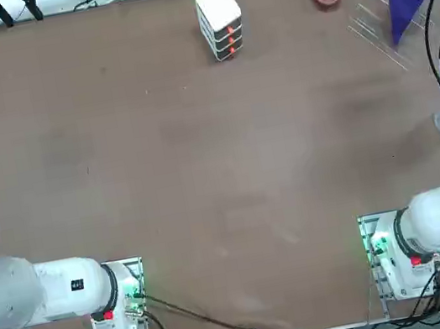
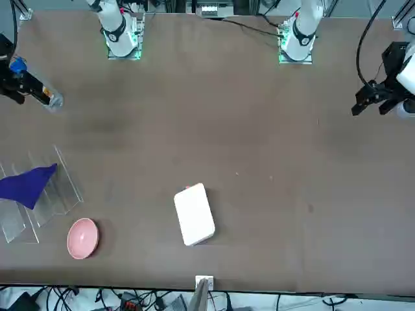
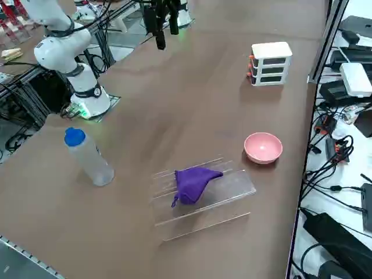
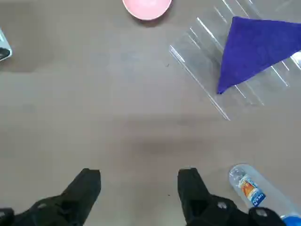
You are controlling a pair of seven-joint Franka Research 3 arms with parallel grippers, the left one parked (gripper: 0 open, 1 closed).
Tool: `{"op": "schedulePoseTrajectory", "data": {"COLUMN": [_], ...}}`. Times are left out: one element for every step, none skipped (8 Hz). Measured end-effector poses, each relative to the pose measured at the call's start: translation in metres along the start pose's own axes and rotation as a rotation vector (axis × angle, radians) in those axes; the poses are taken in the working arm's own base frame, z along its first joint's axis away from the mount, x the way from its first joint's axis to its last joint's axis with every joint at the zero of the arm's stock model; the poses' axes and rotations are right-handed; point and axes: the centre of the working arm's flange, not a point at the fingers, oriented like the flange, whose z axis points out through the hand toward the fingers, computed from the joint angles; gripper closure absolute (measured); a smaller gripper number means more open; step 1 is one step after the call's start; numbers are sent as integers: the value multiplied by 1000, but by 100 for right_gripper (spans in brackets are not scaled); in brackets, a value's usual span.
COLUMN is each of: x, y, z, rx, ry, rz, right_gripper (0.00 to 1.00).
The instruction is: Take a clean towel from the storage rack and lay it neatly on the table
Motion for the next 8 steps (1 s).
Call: {"op": "schedulePoseTrajectory", "data": {"x": [0,0,0,0,0,0,0,-1], "y": [0,0,0,0,0,0,0,1], "z": [0,0,0,0,0,1,3,11], "rx": [0,0,0,0,0,0,0,2], "ry": [0,0,0,0,0,-1,-13,-46], "rz": [0,0,0,0,-1,-1,-1,1], "right_gripper": [0,0,0,0,0,0,0,0]}}
